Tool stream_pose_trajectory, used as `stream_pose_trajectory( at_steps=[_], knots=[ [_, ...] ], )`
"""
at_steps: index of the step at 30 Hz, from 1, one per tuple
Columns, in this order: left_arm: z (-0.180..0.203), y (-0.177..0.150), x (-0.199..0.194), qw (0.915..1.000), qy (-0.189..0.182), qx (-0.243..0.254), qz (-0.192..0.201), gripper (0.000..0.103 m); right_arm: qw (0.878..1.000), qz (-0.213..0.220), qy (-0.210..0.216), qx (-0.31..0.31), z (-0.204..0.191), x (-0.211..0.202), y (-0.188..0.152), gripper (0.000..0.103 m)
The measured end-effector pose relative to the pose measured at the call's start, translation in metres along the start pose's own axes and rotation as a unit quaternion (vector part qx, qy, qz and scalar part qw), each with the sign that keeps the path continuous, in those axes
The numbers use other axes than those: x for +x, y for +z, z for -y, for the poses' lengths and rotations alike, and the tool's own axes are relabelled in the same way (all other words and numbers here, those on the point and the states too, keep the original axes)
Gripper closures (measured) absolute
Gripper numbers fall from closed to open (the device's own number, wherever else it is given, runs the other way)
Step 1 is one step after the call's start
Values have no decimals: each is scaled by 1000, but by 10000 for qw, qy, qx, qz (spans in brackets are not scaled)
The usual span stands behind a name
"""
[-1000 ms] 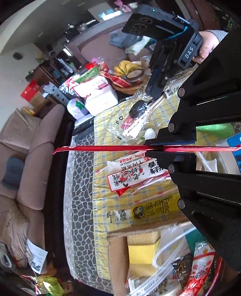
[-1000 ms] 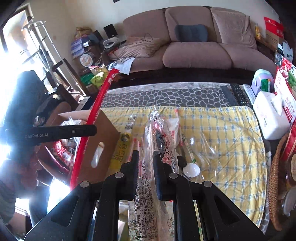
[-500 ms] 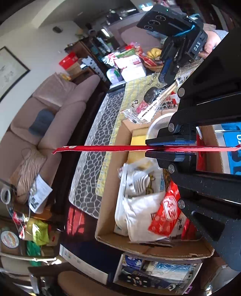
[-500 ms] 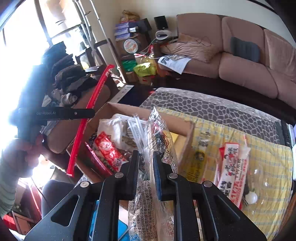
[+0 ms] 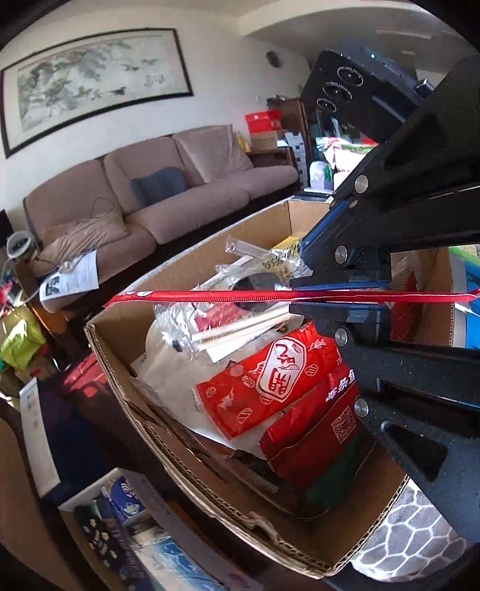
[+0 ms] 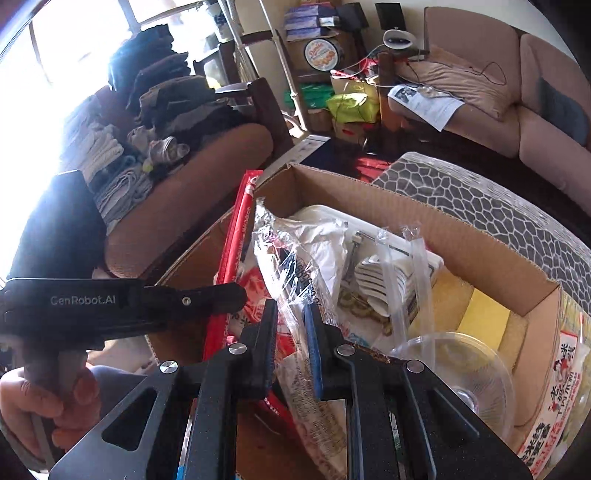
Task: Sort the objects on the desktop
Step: 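Carry the clear chopstick bag and red straw over the cardboard box, then lower the chopstick bag and red straw into the box and open both tools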
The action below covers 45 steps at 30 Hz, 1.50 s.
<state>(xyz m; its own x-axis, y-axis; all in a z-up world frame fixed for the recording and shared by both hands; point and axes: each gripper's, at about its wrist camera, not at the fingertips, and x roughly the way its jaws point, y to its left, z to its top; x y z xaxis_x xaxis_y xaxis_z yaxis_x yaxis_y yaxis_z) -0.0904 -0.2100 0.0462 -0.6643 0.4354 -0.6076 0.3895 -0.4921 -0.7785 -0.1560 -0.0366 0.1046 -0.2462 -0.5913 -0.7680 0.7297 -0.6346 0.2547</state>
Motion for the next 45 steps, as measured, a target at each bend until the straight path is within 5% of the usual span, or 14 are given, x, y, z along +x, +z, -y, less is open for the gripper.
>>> stream_pose_trajectory(
  at_steps=[10, 12, 13, 20, 23, 28, 36, 45],
  knots=[
    [-28, -16, 2, 9939, 259, -798, 719, 98, 9990, -274, 85, 334, 22, 15, -7, 82],
    [-26, -18, 6, 9939, 256, -850, 650, 96, 9990, -278, -27, 358, 23, 9, -8, 55],
    [-24, -19, 7, 9940, 288, -837, 640, 94, 9990, -269, -107, 352, 23, 5, -9, 52],
    [-4, -25, 1, 9962, 164, -634, 573, 57, 9990, 42, -108, 441, 26, -37, -12, 49],
    [6, -30, 2, 9977, 141, -519, 421, 52, 9988, 154, -117, 446, 24, -54, -15, 48],
    [22, -35, -5, 9995, 20, -249, 184, 50, 9990, 190, -11, 397, 17, -74, -25, 47],
    [35, -11, -42, 9986, 250, 459, -104, 47, 9985, -462, 308, -21, -13, -51, -43, 47],
    [43, 19, -73, 9938, 424, 1012, -175, 45, 9871, -1327, -865, -252, 0, -12, -60, 49]
  ],
)
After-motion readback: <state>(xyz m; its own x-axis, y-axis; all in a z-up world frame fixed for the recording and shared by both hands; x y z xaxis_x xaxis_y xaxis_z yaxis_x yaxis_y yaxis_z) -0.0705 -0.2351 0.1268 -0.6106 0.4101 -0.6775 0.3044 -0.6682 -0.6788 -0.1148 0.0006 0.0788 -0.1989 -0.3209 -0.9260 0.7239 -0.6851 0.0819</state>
